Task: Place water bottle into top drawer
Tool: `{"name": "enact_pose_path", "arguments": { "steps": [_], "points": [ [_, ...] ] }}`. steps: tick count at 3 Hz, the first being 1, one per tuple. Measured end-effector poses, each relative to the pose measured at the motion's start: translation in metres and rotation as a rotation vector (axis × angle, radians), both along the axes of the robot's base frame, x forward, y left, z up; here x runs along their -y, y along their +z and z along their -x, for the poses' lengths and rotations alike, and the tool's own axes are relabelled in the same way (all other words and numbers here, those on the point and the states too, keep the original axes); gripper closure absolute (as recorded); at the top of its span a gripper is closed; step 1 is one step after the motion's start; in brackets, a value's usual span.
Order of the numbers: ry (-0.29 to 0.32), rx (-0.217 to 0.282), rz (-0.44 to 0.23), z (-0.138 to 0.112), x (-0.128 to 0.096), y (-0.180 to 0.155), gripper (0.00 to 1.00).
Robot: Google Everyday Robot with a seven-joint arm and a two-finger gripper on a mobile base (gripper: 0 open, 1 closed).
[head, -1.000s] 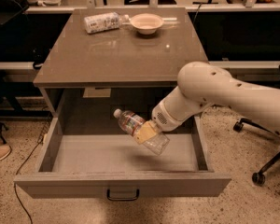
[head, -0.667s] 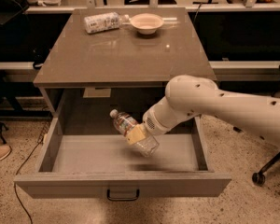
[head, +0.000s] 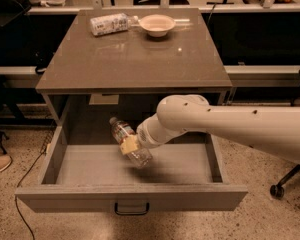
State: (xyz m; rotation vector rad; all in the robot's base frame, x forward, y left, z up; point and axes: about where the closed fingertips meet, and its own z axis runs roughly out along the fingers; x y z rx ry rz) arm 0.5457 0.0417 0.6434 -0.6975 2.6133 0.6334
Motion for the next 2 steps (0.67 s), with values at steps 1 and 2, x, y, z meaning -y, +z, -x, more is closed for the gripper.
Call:
{"name": "enact_pose_path", "arguments": {
  "steps": [1, 2],
  "points": [
    [-0.042, -0.004, -0.008, -0.0050, -0.0070, -0.0118, 0.37],
    [-0.080, -0.007, 0.003, -0.0072, 0.0021, -0.0193, 0.15]
  ]
}}
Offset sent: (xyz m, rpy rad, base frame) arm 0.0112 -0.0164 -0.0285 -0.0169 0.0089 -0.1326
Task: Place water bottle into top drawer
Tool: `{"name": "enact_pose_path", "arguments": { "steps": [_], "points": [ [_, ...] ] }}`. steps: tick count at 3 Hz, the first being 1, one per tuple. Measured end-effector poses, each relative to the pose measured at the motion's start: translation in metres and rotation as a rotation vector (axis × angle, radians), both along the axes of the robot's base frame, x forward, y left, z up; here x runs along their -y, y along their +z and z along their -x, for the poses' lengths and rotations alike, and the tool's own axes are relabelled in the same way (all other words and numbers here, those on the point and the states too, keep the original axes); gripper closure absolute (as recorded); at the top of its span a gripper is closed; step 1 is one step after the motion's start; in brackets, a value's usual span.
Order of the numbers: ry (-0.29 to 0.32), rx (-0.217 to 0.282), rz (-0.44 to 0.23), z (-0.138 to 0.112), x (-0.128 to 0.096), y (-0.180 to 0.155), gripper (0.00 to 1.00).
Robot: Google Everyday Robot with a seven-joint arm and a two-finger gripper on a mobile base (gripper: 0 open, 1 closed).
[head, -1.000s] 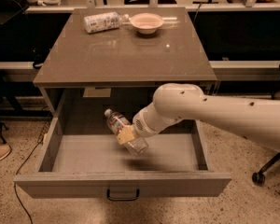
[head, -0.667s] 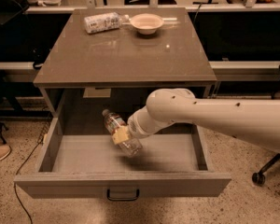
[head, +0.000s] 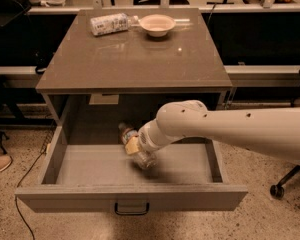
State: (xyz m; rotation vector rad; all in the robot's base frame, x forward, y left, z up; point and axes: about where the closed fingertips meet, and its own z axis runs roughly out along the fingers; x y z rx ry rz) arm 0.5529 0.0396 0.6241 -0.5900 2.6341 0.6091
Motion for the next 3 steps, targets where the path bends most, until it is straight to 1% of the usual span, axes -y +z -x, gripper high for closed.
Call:
{"name": "enact_pose_path", "arguments": {
  "steps": [1, 2, 3],
  "points": [
    [-0.039, -0.007, 0.010, 0.002, 0.025, -0.004, 0.00],
    [-0.069, 0.005, 0.005, 0.004, 0.060, 0.004, 0.00],
    [-0.089, 0.068, -0.011, 0.001, 0.105, 0.042, 0.00]
  ]
}}
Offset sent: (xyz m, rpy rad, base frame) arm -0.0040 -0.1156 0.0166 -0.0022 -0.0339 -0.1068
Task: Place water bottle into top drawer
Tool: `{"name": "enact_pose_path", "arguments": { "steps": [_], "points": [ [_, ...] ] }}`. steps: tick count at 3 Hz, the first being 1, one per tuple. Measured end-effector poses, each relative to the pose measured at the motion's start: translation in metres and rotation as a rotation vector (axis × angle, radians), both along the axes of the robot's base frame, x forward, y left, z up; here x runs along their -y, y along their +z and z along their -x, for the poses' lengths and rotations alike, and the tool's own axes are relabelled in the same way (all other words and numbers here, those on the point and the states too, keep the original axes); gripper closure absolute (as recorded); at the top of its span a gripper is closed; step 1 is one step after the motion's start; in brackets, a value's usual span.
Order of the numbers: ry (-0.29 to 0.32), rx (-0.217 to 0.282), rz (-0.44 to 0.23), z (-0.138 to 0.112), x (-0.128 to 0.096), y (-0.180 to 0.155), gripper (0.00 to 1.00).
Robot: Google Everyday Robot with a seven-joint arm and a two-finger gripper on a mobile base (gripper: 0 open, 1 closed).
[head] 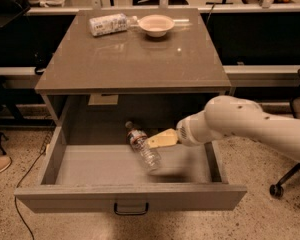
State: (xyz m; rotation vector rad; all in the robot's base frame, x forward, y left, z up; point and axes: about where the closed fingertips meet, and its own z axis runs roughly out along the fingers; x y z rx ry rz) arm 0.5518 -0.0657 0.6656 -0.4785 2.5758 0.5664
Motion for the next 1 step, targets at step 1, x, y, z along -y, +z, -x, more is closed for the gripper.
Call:
{"name": "enact_pose_path", "arguments": {
  "steps": [1],
  "points": [
    [0.011, 0.114, 0.009, -0.0029, 0.0457, 0.0624, 0.00]
  ]
}}
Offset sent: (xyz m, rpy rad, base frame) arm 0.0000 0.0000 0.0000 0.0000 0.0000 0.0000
